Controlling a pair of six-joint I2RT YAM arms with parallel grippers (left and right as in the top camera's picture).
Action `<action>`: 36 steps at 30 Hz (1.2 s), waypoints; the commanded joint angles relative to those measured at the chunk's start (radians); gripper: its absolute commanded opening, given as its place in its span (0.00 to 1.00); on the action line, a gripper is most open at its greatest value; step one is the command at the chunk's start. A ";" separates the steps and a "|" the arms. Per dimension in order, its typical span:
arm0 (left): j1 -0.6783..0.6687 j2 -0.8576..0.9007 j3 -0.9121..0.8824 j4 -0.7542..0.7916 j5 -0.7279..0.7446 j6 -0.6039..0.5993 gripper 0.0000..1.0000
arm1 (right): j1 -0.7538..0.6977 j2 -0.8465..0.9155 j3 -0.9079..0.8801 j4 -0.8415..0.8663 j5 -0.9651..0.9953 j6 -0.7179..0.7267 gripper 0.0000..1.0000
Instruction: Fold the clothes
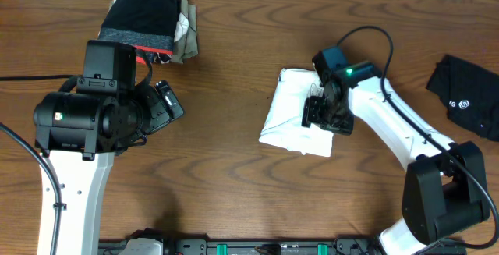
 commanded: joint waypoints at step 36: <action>0.006 0.003 -0.006 0.001 -0.014 0.010 0.98 | -0.039 -0.056 0.128 -0.305 0.388 0.080 0.80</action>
